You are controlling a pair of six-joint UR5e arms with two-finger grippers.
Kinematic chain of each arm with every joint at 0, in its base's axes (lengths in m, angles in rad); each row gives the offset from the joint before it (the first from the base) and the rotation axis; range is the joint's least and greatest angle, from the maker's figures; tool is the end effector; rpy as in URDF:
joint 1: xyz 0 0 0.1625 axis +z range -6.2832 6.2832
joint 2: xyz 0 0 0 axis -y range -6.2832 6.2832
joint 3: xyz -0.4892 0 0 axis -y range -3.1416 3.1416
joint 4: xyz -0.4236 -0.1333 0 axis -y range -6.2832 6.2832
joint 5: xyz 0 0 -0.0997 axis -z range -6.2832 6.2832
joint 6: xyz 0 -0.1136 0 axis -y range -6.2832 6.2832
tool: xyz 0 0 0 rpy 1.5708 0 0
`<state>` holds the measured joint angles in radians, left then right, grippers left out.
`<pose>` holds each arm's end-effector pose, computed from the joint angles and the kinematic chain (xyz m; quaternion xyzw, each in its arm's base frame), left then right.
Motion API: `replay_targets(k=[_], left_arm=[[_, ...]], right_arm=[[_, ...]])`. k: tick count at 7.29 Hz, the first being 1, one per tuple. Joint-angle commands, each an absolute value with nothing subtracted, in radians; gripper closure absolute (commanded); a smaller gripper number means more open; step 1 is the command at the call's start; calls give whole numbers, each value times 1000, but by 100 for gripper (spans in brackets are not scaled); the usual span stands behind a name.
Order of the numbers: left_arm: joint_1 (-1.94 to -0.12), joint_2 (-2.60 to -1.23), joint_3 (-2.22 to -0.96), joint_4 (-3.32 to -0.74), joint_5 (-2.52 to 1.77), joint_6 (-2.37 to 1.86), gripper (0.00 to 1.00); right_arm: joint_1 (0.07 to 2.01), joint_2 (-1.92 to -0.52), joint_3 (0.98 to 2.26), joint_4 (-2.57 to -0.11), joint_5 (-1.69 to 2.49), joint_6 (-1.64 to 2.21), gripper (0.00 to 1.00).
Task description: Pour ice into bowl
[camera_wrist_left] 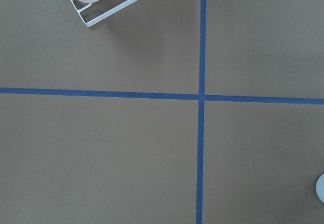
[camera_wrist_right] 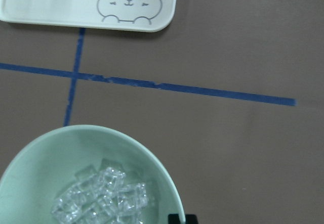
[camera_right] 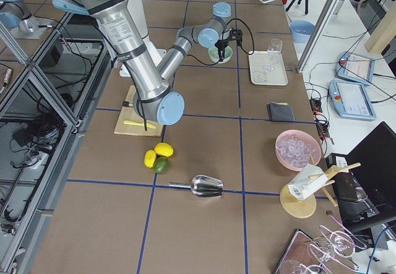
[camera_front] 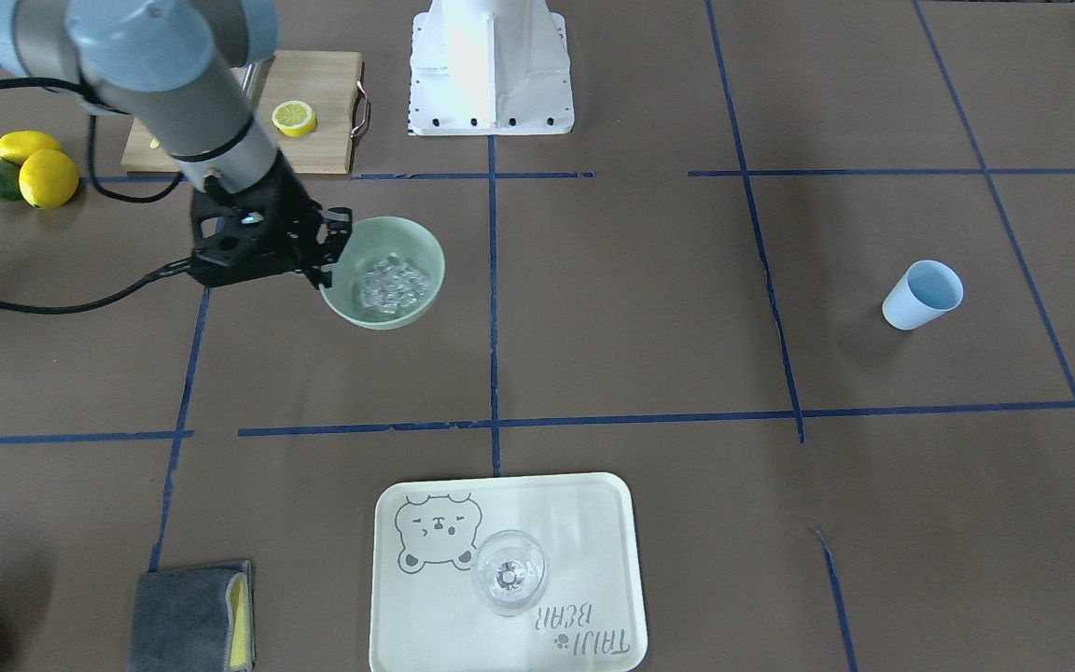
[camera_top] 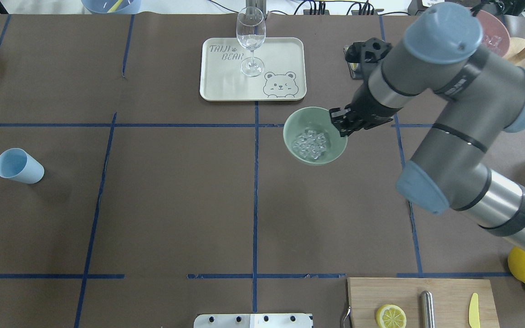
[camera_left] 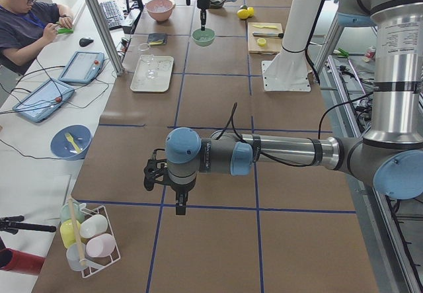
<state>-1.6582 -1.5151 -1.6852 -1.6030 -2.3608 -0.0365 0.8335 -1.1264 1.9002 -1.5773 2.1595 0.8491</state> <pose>-0.0962 -0.4957 0.6967 0.0517 0.3832 -0.0396 0.9214 -0.3854 -0.5289 0.3069 0.0596 -0.4440 -0.0588 0.8921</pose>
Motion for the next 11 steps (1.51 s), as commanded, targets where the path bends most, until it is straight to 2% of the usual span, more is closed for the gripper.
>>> replay_targets(k=[1, 2, 4, 6, 9, 11], left_arm=[[-1658, -1516, -1686, -1603, -2361, -35, 0], [-1658, -1514, -1686, -1605, -2362, -35, 0], [-1658, -1516, -1687, -1605, -2361, -35, 0], [-1658, -1514, -1695, -1603, -2361, -35, 0], [-1658, -1514, -1698, -1603, -2362, -34, 0], [-1658, -1514, -1698, -1605, -2362, -34, 0]], right_arm=[[1004, -1331, 1917, -1571, 2265, 526, 100], [1081, -1441, 1916, -1545, 2296, 368, 100], [1124, -1589, 1901, -1490, 2316, 325, 100], [1123, -1589, 1788, -1422, 2318, 330, 100], [1108, -1592, 1573, -944, 2324, 651, 100], [1098, -1594, 1545, -874, 2327, 673, 100]])
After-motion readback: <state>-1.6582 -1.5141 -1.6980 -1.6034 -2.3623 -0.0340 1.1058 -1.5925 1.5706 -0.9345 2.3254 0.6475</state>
